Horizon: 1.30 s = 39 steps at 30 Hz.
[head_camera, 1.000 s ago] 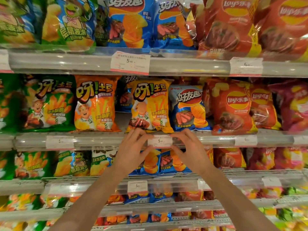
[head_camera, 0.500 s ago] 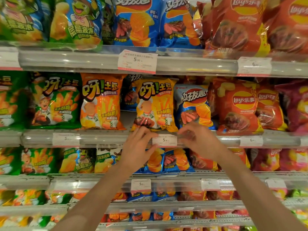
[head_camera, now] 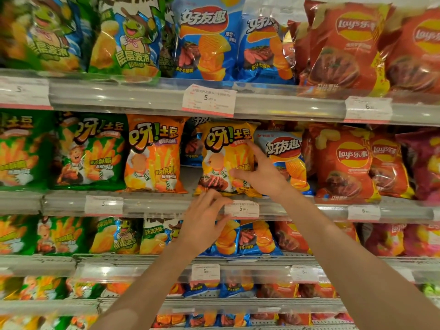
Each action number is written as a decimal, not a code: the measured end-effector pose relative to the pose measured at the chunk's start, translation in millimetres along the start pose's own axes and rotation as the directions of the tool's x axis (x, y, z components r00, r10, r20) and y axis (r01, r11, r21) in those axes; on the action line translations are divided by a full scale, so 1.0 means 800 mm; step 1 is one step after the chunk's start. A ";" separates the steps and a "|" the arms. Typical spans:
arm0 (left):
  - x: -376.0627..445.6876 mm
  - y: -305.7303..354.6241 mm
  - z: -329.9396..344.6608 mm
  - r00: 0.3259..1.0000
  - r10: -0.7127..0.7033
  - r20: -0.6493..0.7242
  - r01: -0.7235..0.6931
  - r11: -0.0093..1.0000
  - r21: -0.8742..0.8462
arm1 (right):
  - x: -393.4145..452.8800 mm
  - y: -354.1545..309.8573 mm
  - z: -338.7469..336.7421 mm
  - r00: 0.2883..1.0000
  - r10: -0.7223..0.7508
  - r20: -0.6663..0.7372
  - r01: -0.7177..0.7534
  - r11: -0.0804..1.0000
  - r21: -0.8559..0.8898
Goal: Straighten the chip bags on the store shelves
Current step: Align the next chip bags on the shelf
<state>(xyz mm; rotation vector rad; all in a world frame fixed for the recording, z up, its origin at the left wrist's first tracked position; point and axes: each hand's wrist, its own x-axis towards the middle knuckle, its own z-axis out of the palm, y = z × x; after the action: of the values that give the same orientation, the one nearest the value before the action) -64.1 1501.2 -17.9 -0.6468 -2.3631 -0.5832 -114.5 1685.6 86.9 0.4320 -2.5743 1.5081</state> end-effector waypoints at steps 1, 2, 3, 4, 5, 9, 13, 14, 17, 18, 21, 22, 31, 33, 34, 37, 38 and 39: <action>0.000 -0.001 0.000 1.000 0.006 0.000 -0.006 1.000 -0.003 | 0.001 0.003 0.001 1.000 -0.015 -0.024 0.016 1.000 0.018; 0.000 -0.001 0.000 1.000 0.009 0.002 -0.009 1.000 -0.005 | 0.002 0.003 0.001 0.998 -0.032 -0.046 0.033 0.999 0.031; 0.000 -0.001 0.000 1.000 0.009 0.006 -0.008 1.000 -0.009 | 0.004 0.004 0.001 0.997 -0.048 -0.063 0.050 0.998 0.040; 0.000 -0.001 0.001 1.000 0.007 0.010 -0.007 1.000 -0.011 | 0.005 0.002 0.002 0.995 -0.063 -0.076 0.067 0.997 0.047; 0.000 -0.002 0.001 1.000 0.006 0.011 -0.006 1.000 -0.010 | 0.008 0.001 0.002 0.994 -0.073 -0.087 0.079 0.995 0.058; 0.001 -0.004 0.002 1.000 0.007 0.010 -0.007 1.000 -0.025 | 0.011 0.005 0.016 0.997 -0.050 -0.054 0.055 0.993 0.101; 0.002 -0.003 0.001 1.000 0.005 0.014 -0.005 0.999 -0.032 | 0.012 0.020 0.026 0.997 0.000 -0.071 0.010 0.990 0.140; 0.002 -0.003 0.000 1.000 0.006 0.013 -0.005 1.000 -0.031 | 0.014 0.020 0.026 0.998 0.000 -0.069 0.010 0.990 0.138; 0.002 -0.003 0.000 1.000 0.006 0.008 -0.006 0.999 -0.032 | 0.016 0.019 0.025 0.999 0.003 -0.049 0.003 0.992 0.130; 0.002 -0.003 0.000 1.000 0.001 0.009 0.000 0.999 -0.033 | 0.016 0.018 0.025 0.999 0.004 -0.041 0.001 0.992 0.124; 0.002 -0.003 0.001 1.000 -0.005 0.011 0.006 1.000 -0.027 | 0.013 0.015 0.026 1.000 -0.006 -0.018 0.008 0.996 0.091; 0.002 -0.003 0.002 1.000 -0.006 0.011 0.006 1.000 -0.026 | 0.011 0.014 0.026 1.000 -0.012 -0.015 0.013 0.998 0.067; -0.003 0.004 0.002 1.000 -0.017 -0.001 0.017 1.000 0.007 | -0.034 0.005 -0.005 0.982 -0.136 -0.133 0.111 0.977 -0.181; -0.005 0.005 0.004 1.000 -0.002 -0.020 0.003 0.999 0.040 | -0.048 0.014 -0.024 0.958 -0.177 -0.227 0.114 0.958 -0.263; -0.005 0.007 0.005 1.000 0.011 -0.023 -0.010 0.998 0.055 | -0.055 0.020 -0.034 0.939 -0.192 -0.284 0.109 0.953 -0.284; 0.000 0.018 0.007 0.999 0.045 -0.008 -0.045 0.996 0.079 | -0.072 0.039 -0.063 0.884 -0.182 -0.430 0.009 0.927 -0.374; 0.002 0.022 0.009 0.999 0.047 -0.007 -0.046 0.995 0.084 | -0.075 0.047 -0.071 0.885 -0.147 -0.441 -0.035 0.924 -0.380; 0.006 0.026 0.010 0.999 0.032 -0.010 -0.031 0.997 0.074 | -0.078 0.052 -0.078 0.896 -0.095 -0.433 -0.078 0.928 -0.364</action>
<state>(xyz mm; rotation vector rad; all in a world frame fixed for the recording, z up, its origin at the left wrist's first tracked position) -59.2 1523.5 -15.6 -0.6448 -2.3480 -0.4828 -70.1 1770.2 66.9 0.0393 -2.3911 0.9302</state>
